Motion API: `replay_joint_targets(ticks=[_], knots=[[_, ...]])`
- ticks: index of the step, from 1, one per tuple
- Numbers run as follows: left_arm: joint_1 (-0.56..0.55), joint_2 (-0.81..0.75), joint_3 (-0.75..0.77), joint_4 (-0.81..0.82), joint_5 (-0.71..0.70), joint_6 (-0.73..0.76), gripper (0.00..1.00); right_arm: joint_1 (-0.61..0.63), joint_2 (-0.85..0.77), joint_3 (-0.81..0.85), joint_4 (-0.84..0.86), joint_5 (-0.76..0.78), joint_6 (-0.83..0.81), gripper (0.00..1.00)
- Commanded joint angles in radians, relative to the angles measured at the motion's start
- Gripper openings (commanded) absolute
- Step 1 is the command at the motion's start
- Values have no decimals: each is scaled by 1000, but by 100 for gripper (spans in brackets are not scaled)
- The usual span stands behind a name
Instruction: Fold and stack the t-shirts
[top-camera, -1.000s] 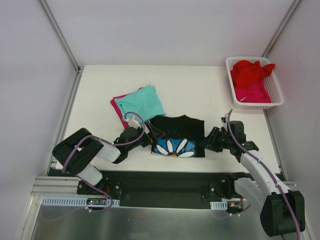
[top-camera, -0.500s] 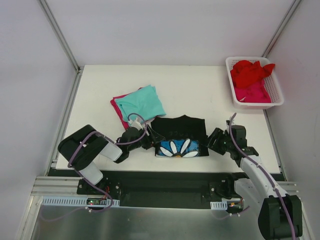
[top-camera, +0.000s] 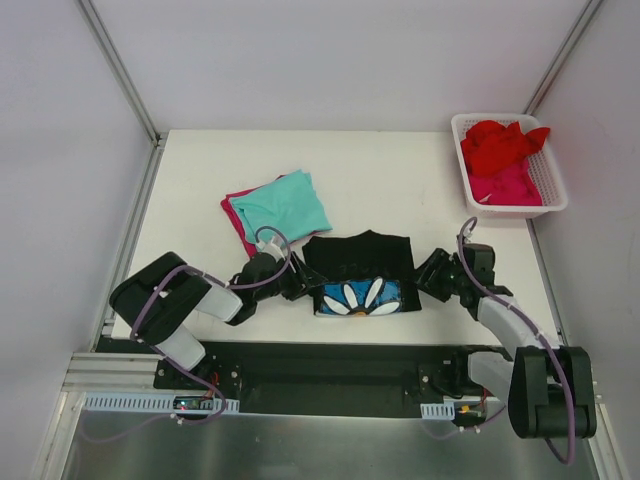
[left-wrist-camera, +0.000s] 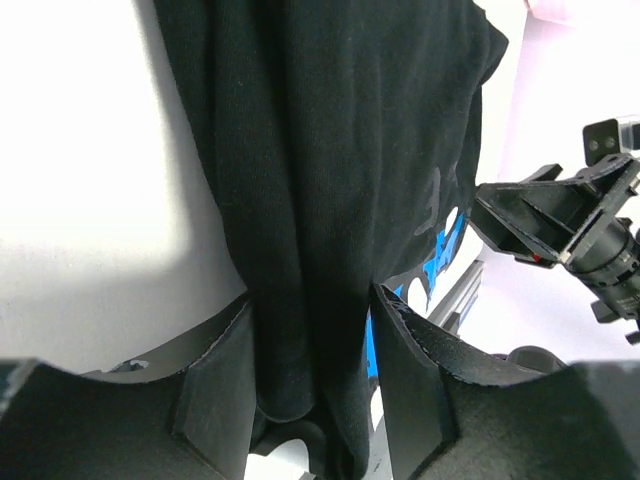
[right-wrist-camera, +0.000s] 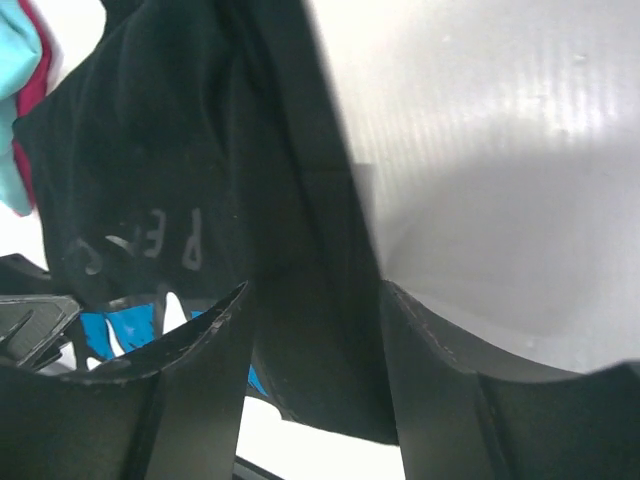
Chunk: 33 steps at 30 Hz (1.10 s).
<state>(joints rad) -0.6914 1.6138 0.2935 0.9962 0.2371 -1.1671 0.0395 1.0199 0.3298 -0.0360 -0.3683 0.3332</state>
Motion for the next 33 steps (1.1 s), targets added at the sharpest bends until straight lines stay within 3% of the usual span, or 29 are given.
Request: replay_joint_targets(ticks=[1,5,15,22,26,30,33], knots=[[13,-98,-4,-77,11,30,44,-4,109,2,232,-150,58,54],[15,-120,12,-111,14,38,44,-4,180,8,284,-213,78,50],[15,-11,32,-15,67,7,59,-4,192,18,294,-265,87,49],[15,57,32,54,79,-9,59,-4,206,29,292,-294,87,50],[16,96,36,94,87,-22,54,-4,224,40,294,-302,79,50],[15,109,39,108,93,-23,36,-4,249,55,280,-291,64,50],[16,107,33,111,96,-20,28,-7,263,71,259,-271,61,53]])
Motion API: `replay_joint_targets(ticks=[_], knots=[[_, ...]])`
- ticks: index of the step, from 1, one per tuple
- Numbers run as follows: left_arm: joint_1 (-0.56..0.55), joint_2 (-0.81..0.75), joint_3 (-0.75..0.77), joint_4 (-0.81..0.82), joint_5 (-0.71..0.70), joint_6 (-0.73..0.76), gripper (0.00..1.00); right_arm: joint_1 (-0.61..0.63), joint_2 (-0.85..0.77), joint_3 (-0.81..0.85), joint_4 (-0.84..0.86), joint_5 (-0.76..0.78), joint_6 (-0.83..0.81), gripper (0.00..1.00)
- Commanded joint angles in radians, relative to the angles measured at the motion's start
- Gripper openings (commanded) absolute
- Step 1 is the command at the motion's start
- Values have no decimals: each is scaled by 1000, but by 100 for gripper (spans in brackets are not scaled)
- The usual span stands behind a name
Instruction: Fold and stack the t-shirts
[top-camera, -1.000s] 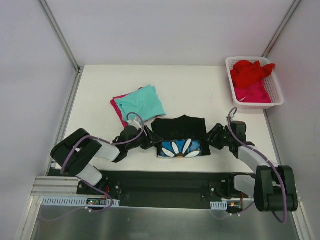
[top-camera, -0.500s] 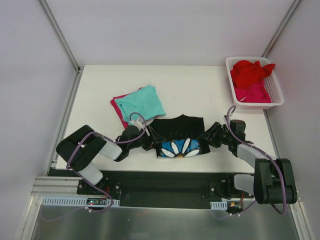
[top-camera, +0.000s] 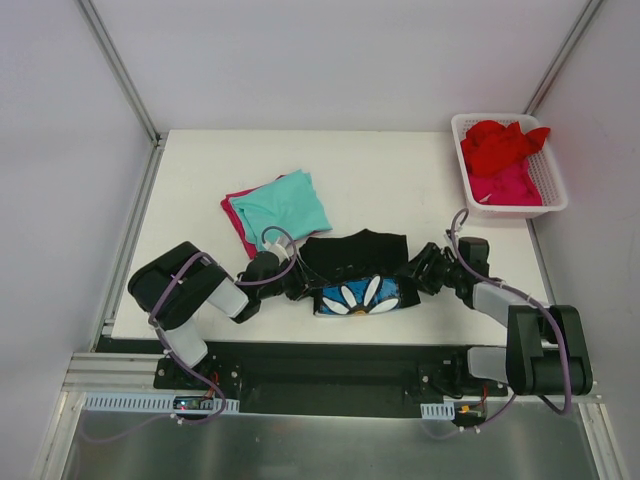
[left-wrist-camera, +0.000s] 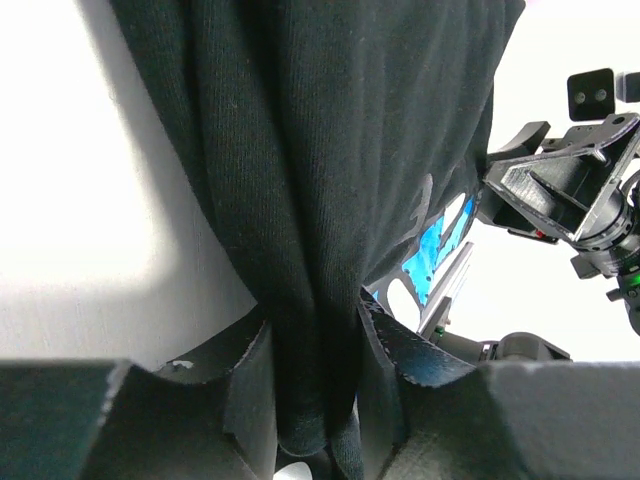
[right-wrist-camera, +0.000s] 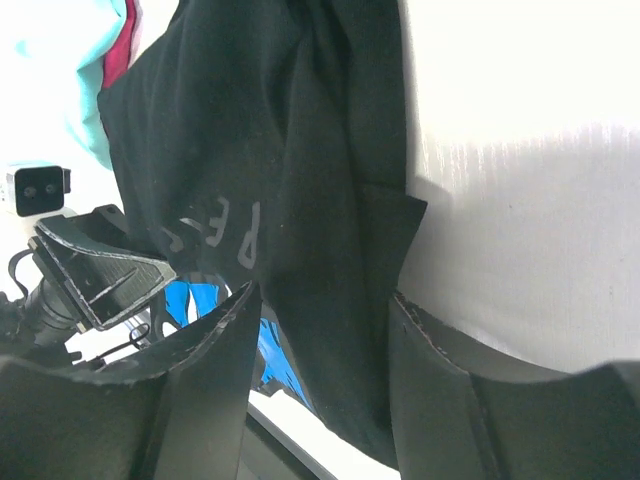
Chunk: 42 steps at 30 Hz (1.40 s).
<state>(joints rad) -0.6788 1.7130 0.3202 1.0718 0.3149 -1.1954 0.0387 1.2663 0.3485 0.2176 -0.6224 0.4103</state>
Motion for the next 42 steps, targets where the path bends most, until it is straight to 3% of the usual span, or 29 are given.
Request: replay_joint_targets(ticks=[1,16,26,35,38,39,40,42], knots=[[5,10,5,40,19,7,27,-7,21,58,0,-14,-16,55],[35,8,-7,54,52,3,25,-16,226,164,55,-7,-1,59],[41,34,3,70,67,-1,24,32,386,155,239,-108,93,60],[44,43,10,79,75,-7,24,116,370,121,295,-105,151,58],[44,42,7,85,76,-9,23,122,361,119,296,-105,156,37],[44,39,3,83,78,-9,23,121,357,119,296,-105,159,14],[44,37,2,83,76,-7,23,122,343,121,295,-109,160,5],[47,30,-3,82,78,-7,23,124,325,122,276,-106,153,1]])
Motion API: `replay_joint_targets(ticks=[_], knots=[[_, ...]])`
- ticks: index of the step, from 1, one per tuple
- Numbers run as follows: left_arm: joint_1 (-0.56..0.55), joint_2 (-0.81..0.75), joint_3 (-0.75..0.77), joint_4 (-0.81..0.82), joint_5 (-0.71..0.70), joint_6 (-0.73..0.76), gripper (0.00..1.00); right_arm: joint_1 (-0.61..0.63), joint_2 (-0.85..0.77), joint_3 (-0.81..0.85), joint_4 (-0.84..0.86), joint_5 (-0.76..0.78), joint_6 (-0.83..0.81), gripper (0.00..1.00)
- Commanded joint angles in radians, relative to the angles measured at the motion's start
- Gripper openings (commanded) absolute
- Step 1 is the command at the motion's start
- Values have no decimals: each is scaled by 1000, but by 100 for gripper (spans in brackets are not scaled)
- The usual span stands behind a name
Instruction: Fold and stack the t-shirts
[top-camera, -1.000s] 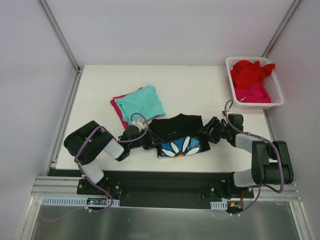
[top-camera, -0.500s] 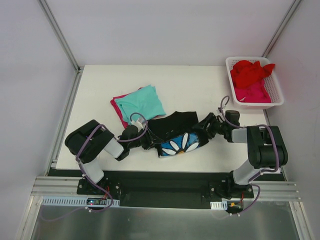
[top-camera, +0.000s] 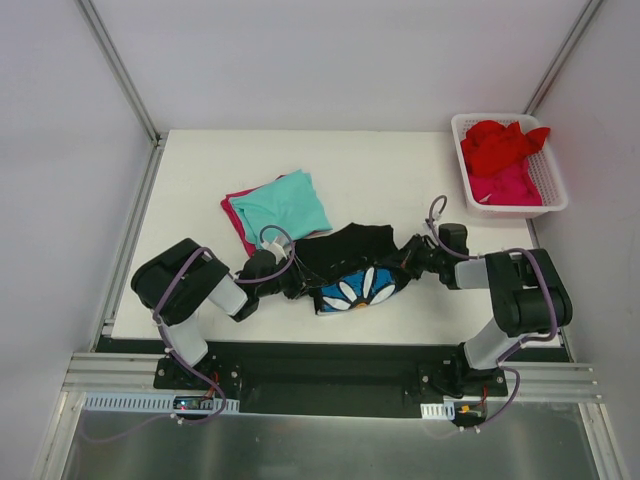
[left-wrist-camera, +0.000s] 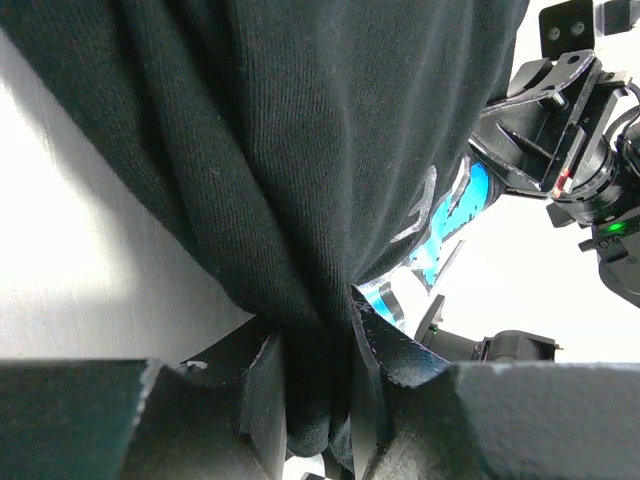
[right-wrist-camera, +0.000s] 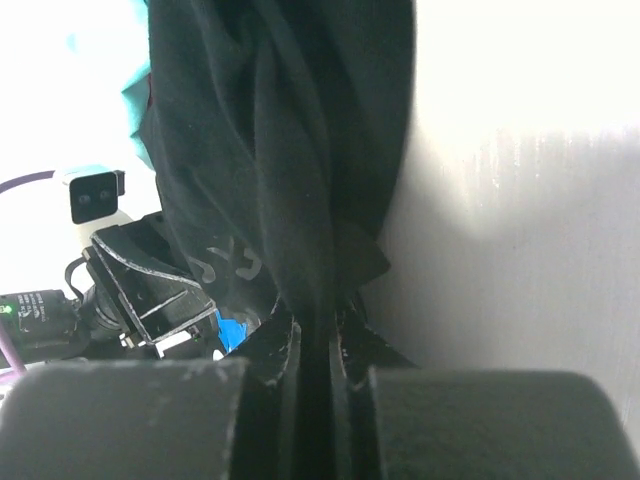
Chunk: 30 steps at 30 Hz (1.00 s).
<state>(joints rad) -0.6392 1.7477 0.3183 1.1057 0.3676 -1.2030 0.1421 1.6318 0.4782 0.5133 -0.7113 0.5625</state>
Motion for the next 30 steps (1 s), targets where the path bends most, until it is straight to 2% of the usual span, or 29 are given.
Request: replay_joint_targets(ticks=[1,2,3,4,6,8,14,18,24,30], knots=[[7,-8,-1,45,24,2,22,25,-68,2,-39,-2,-13,1],[9,-13,-1,37,24,2,21,27,-81,11,-97,6,-30,1],[12,-25,-1,31,22,6,13,31,-95,16,-117,12,-41,1],[12,-34,-1,13,16,10,10,34,-110,26,-139,22,-64,1],[13,-77,8,-26,11,29,6,36,-160,39,-195,33,-78,1],[13,-114,33,-119,1,51,0,47,-215,71,-269,56,-102,1],[13,-325,152,-467,-71,189,0,76,-322,183,-435,105,-135,1],[16,-430,218,-608,-108,230,0,86,-360,252,-486,108,-135,1],[30,-490,309,-747,-147,281,0,100,-354,352,-550,115,-138,1],[125,-534,352,-817,-145,302,0,122,-267,490,-565,84,-138,1]])
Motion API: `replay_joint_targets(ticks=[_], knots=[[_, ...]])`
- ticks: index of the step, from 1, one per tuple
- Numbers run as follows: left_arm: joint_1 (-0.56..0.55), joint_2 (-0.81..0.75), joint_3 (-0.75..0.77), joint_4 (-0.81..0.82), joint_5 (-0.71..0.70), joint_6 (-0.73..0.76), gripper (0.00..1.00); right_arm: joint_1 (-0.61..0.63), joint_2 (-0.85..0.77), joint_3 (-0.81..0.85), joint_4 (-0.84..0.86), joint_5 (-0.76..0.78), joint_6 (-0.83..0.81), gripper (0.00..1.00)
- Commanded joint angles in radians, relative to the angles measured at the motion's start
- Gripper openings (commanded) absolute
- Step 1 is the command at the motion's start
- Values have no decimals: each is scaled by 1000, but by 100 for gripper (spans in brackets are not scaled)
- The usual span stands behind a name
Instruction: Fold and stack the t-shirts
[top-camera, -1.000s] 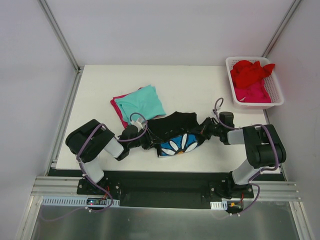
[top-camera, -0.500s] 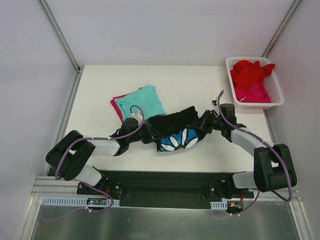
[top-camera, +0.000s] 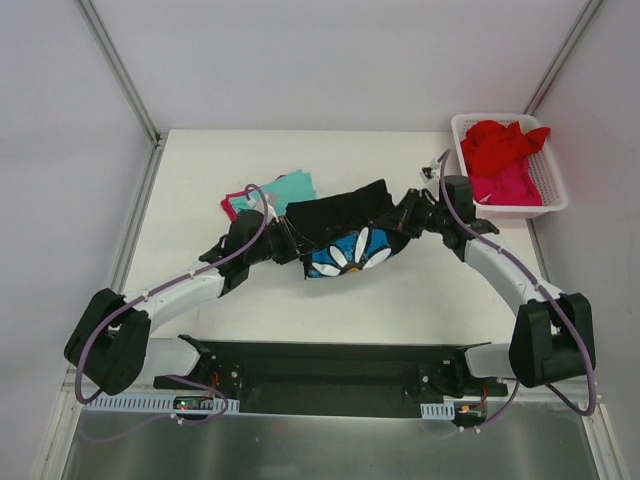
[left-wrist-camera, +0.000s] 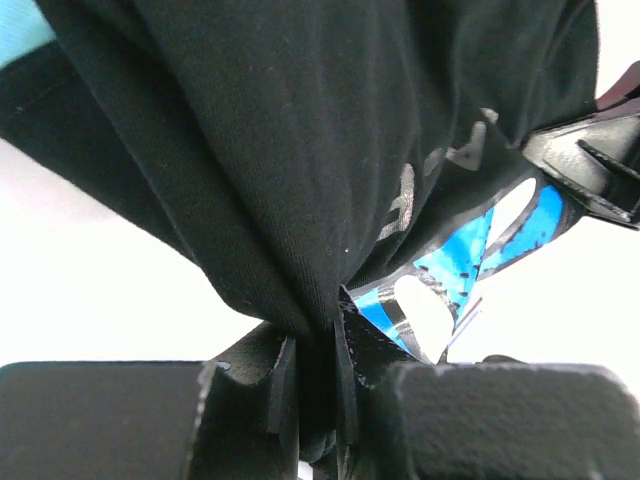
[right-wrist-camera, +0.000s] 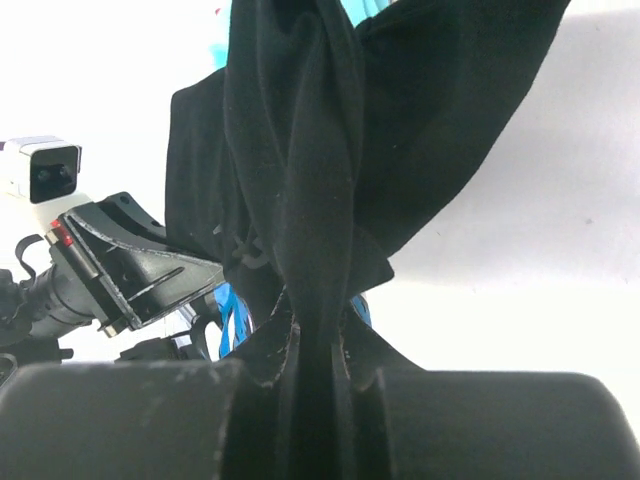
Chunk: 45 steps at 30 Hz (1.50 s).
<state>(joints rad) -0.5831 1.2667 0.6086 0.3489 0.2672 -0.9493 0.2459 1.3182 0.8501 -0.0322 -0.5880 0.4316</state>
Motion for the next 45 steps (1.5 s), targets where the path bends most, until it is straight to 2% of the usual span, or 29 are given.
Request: replay_joint_targets(ticks=[1,12,24,28,35,41,45], knots=[[83,-53,77,-67,-36,52,0,23,68,160,-20,-59,-8,1],[249,-38,192,-148,50,132,0,65,369,513,-90,-194,-37,1],[362,29,255,-157,104,208,0,139,634,770,-45,-286,-31,1],[405,95,322,-153,147,245,0,154,729,885,12,-343,1,1],[486,166,460,-163,182,296,0,173,894,1180,3,-415,30,1],[540,184,536,-186,201,333,0,176,954,1261,6,-440,50,1],[563,180,484,-177,199,339,0,185,970,1177,28,-444,58,1]])
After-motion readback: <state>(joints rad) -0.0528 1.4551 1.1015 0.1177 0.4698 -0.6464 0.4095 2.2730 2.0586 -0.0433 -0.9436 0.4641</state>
